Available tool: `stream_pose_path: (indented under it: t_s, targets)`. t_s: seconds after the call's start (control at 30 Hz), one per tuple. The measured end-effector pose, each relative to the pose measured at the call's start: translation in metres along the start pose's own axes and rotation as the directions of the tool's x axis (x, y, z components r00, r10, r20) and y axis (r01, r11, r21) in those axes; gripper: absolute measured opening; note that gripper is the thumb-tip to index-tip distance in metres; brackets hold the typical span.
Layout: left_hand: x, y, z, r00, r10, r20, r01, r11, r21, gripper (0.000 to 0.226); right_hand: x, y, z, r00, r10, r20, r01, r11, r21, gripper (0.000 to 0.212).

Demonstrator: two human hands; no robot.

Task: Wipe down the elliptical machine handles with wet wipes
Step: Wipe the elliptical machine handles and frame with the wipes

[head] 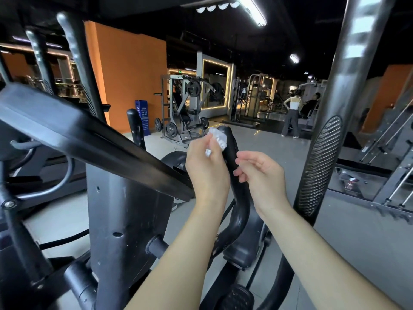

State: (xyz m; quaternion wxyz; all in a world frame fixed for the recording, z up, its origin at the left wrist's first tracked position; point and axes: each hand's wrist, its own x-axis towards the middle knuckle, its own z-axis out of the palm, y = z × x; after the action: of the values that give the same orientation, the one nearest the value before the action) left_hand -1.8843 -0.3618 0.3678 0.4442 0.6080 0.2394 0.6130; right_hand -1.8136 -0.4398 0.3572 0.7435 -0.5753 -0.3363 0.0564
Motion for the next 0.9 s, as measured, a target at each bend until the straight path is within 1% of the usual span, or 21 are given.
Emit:
stream_pose_path:
  t_s: [0.07, 0.1, 0.2, 0.27, 0.33, 0.4, 0.43, 0.5, 0.57, 0.67, 0.73, 0.83, 0.9]
  targets:
    - [-0.008, -0.007, -0.002, 0.999, 0.026, 0.037, -0.027, 0.999, 0.042, 0.015, -0.001, 0.0, 0.0, 1.0, 0.007, -0.004, -0.007, 1.0, 0.005, 0.021]
    - [-0.014, -0.015, -0.003, 0.998, 0.012, 0.059, -0.015, 0.998, 0.055, 0.014, -0.002, 0.0, 0.001, 1.0, 0.01, -0.005, -0.01, 1.0, 0.01, 0.023]
    - [-0.031, -0.046, -0.005, 0.986, -0.111, 0.123, 0.102, 0.992, 0.072, 0.029, -0.003, 0.001, 0.001, 1.0, 0.024, -0.012, -0.024, 1.0, -0.001, 0.026]
    - [-0.037, -0.056, -0.006, 0.972, -0.168, 0.162, 0.156, 0.984, 0.087, 0.029, -0.005, 0.002, -0.001, 0.999, 0.036, -0.008, -0.036, 0.999, -0.012, 0.025]
    - [-0.032, -0.05, -0.009, 0.97, -0.184, 0.16, 0.176, 0.982, 0.06, 0.031, -0.007, 0.002, -0.002, 0.999, 0.045, -0.009, -0.045, 0.999, -0.025, 0.023]
    - [-0.017, -0.034, -0.009, 0.984, -0.158, 0.085, 0.159, 0.987, -0.008, 0.037, -0.007, 0.0, -0.001, 0.999, 0.045, -0.018, -0.046, 0.998, -0.037, 0.022]
    - [-0.008, -0.026, -0.009, 0.991, -0.128, 0.044, 0.129, 0.992, -0.014, 0.036, -0.007, -0.001, -0.001, 0.999, 0.045, -0.02, -0.046, 0.998, -0.042, 0.021]
    - [0.004, -0.017, -0.004, 0.999, -0.036, 0.017, 0.035, 0.999, 0.04, 0.03, -0.007, -0.003, -0.001, 0.999, 0.044, -0.024, -0.046, 0.998, -0.053, 0.02]
    - [0.002, -0.019, 0.0, 0.999, 0.014, 0.034, -0.018, 0.993, 0.117, 0.026, -0.007, -0.003, -0.002, 0.999, 0.044, -0.026, -0.045, 0.997, -0.057, 0.021]
    - [-0.015, -0.037, 0.0, 0.994, 0.039, 0.102, -0.056, 0.984, 0.171, 0.031, -0.008, 0.0, -0.001, 0.998, 0.047, -0.031, -0.048, 0.998, -0.046, 0.022]
    - [-0.027, -0.054, 0.0, 0.981, 0.027, 0.194, -0.07, 0.974, 0.216, 0.035, -0.01, 0.002, 0.0, 0.998, 0.054, -0.036, -0.055, 0.997, -0.045, 0.022]
    - [-0.039, -0.074, 0.001, 0.938, -0.065, 0.34, -0.054, 0.943, 0.328, 0.025, -0.014, 0.004, -0.001, 0.997, 0.066, -0.035, -0.067, 0.997, -0.047, 0.023]
    - [-0.037, -0.074, 0.0, 0.93, -0.107, 0.353, -0.019, 0.942, 0.335, 0.021, -0.016, 0.005, -0.001, 0.997, 0.07, -0.032, -0.072, 0.996, -0.051, 0.023]
